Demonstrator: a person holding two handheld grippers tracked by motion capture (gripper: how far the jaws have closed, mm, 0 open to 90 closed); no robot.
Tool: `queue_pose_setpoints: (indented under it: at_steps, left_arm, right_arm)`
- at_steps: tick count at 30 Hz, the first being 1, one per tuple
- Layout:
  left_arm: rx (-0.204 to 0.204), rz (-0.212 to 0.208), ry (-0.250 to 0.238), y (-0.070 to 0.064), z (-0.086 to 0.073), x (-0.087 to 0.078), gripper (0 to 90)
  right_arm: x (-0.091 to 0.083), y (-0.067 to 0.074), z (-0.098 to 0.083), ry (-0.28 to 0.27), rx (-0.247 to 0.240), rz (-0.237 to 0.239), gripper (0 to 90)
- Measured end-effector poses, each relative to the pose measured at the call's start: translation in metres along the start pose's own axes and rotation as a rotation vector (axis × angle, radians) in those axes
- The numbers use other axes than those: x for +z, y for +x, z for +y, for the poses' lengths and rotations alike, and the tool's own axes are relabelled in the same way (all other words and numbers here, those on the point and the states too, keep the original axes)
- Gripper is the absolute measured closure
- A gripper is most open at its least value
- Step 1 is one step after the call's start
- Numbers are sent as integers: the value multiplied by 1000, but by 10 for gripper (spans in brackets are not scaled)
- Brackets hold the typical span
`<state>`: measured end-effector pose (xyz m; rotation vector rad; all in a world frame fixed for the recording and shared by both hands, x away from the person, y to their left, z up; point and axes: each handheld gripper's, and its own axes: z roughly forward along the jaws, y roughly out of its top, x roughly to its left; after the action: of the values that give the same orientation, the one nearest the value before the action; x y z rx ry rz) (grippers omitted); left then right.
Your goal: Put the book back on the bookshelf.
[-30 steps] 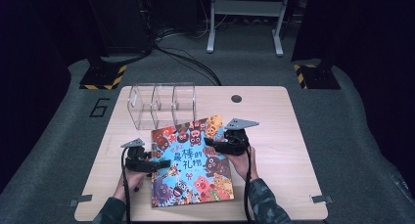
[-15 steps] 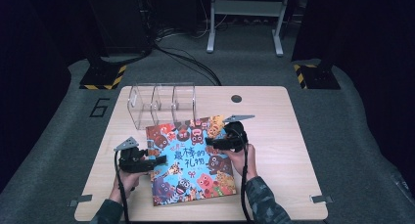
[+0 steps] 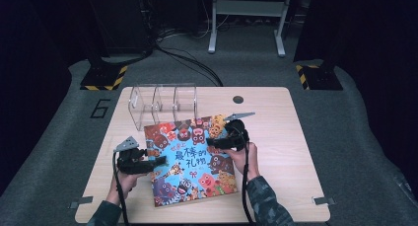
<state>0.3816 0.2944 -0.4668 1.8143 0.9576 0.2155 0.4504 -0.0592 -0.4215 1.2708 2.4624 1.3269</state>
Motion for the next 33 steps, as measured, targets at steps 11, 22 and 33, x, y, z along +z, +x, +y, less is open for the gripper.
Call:
queue_pose_setpoints:
  at_steps: [11,22,33]
  left_arm:
    - [95,7,-41,-14,13,-21,421]
    - [81,-93,-87,-14,23,-26,510]
    - [129,-55,-94,-16,27,-37,525]
  right_arm:
    - [-9,7,9,9,-24,7,328]
    - [-12,20,17,-31,-97,12,299]
    - [-11,28,24,-37,-108,14,295]
